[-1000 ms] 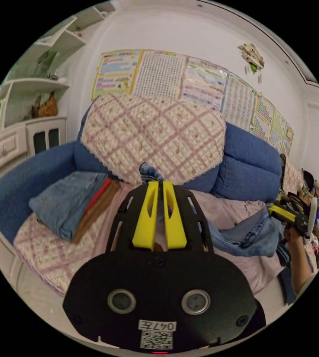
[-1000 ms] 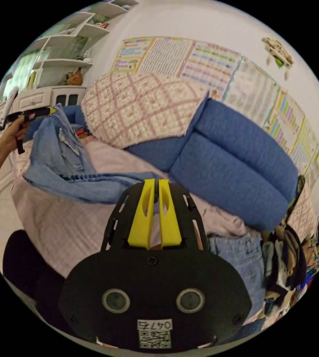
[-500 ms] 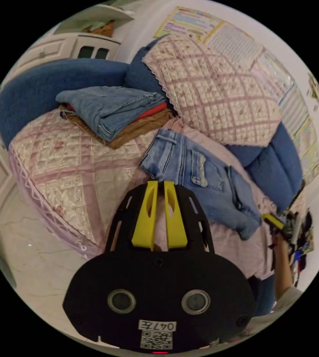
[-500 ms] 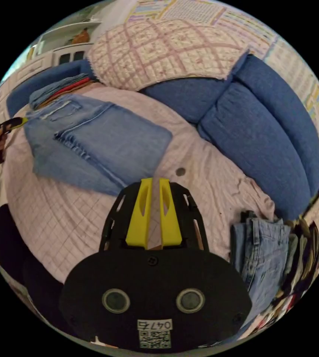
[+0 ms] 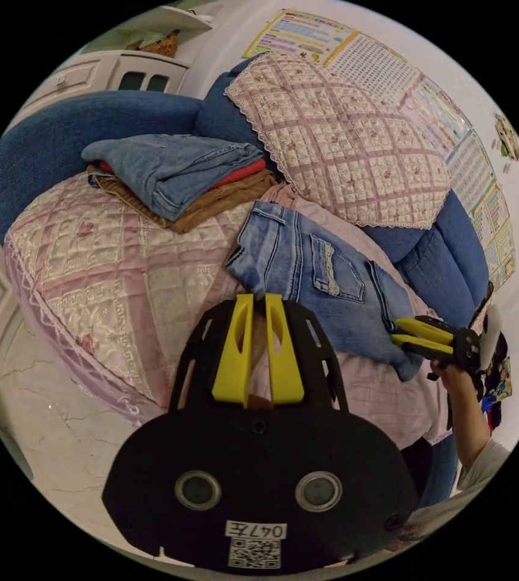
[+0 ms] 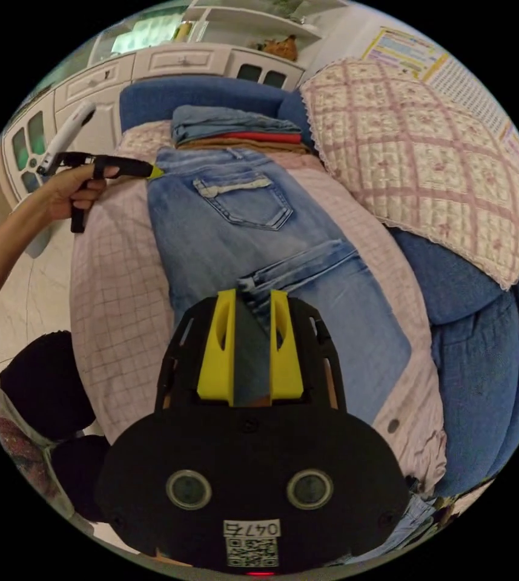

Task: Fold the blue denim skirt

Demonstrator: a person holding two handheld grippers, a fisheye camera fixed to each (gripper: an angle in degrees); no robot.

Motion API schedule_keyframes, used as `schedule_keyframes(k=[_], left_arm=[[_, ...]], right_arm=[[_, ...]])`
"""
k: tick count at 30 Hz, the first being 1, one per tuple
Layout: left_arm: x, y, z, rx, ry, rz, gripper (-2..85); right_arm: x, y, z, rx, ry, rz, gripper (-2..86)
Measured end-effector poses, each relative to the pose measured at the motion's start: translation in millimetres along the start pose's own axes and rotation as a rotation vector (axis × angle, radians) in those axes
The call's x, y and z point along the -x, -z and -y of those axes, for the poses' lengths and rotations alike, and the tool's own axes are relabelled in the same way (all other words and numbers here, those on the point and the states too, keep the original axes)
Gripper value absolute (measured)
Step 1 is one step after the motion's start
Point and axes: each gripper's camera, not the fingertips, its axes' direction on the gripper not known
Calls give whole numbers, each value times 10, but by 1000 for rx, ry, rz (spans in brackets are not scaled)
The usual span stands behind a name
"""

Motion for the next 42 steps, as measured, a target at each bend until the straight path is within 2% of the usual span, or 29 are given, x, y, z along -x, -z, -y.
schedule_keyframes(k=[3, 6, 11, 18, 24, 27, 29, 32, 38, 42], left_arm=[[-119, 120, -11, -12, -30, 19, 35], [-194, 243, -35, -28, -35, 13, 35], [-306, 436, -46, -27, -23, -8, 36], [-584, 618, -111, -34, -47, 48, 36], [-787, 746, -145, -11, -55, 80, 37], [-832, 803, -162, 5, -45, 71, 37], [-860, 843, -197, 7, -40, 63, 37], [-887, 889, -266, -2, -34, 54, 38], [-895, 973, -406, -18, -19, 20, 38], [-885, 1016, -482, -21, -10, 0, 38]], right_arm=[[-104, -4, 39, -23, 2, -32, 22], [-348, 199, -47, -81, -109, -49, 11], [-1167, 799, -738, -155, -365, -301, 4], [-2095, 954, -2201, 49, -724, -536, -2], [-2341, 125, -2855, 339, -735, -333, 8], [-2339, 114, -2925, 290, -776, -365, 23], [-2369, 209, -3005, 167, -819, -395, 53], [-2513, 183, -3105, 92, -855, -417, 73], [-2994, -434, -3196, 78, -765, -251, 65], [-3337, -862, -3420, 41, -819, -183, 60]])
